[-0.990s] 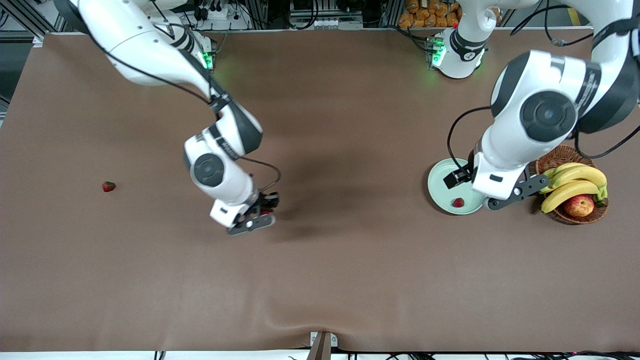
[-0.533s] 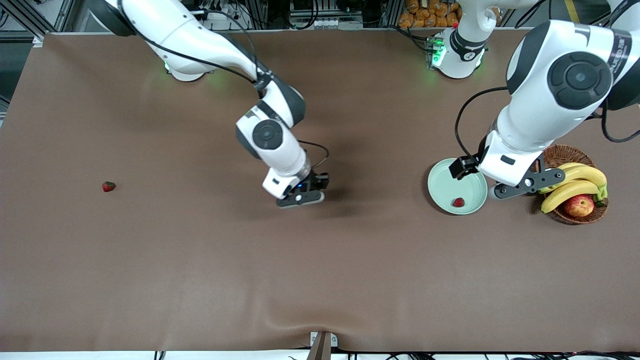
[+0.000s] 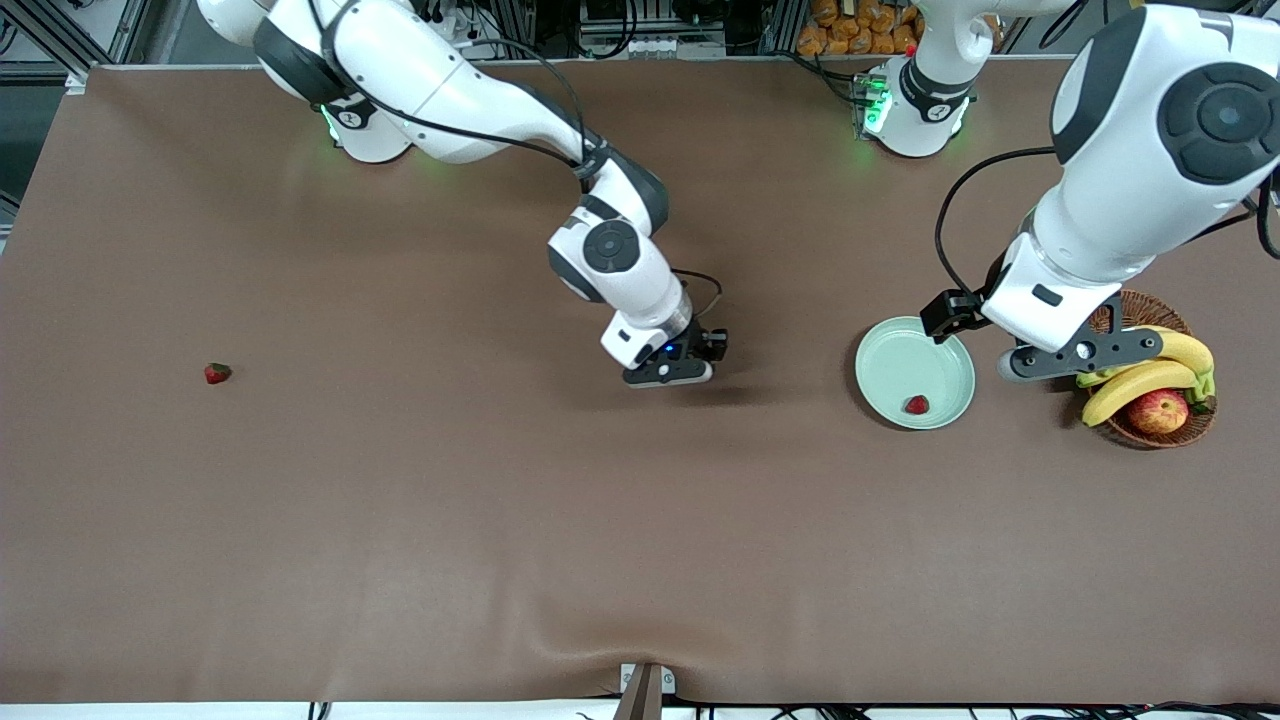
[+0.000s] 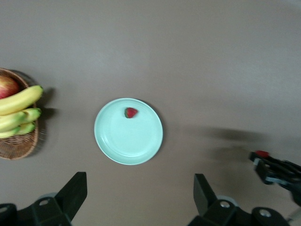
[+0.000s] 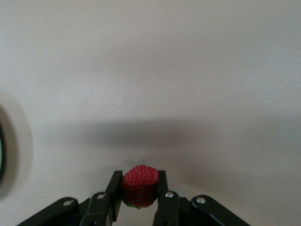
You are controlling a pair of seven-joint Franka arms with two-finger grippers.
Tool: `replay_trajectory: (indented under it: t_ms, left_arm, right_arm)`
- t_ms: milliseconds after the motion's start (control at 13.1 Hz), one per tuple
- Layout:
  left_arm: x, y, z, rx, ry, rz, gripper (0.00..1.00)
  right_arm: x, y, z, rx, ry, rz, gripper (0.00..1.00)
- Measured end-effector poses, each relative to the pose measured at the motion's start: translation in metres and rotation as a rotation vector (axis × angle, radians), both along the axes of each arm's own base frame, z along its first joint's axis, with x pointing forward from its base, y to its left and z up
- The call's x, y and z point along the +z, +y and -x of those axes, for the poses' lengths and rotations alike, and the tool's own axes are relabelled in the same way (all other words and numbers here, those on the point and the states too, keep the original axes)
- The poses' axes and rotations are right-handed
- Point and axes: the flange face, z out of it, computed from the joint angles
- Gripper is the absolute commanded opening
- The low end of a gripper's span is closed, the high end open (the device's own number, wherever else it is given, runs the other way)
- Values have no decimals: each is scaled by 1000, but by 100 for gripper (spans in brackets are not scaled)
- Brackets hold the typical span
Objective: Collect all strawberries into plate
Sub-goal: 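Set the second strawberry mid-table with the right gripper while the left gripper withdraws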
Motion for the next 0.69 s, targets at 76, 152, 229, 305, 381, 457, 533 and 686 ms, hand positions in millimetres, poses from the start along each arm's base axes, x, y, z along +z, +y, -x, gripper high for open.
replay_trajectory:
  t_ms: [76, 152, 229, 305, 381, 457, 533, 686]
  left_arm:
    - [-6, -1, -2, 1, 12, 9, 100]
    - [-13, -4, -4, -1, 22, 14, 100]
    - [-21, -8, -7, -7, 26, 18, 100]
    - [-29, -13, -10, -14, 29, 22, 100]
    - [-38, -17, -13, -21, 33, 25, 100]
    - [-48, -21, -16, -25, 40, 28, 100]
    - [-59, -24, -19, -28, 48, 30, 100]
    - [-85, -34, -24, -23, 66, 33, 100]
  right_arm:
    - [-4, 7, 2, -9, 1, -7, 8]
    - [-9, 13, 5, -17, -1, -16, 12]
    - [-17, 16, 7, -23, -8, -22, 26]
    - [-26, 18, 9, -30, -12, -24, 55]
    - [-33, 19, 11, -34, -15, -22, 100]
    - [-36, 20, 10, -37, -18, -23, 100]
    - [-35, 19, 7, -41, -25, -28, 100]
    - [-21, 15, -7, -58, -51, -38, 100]
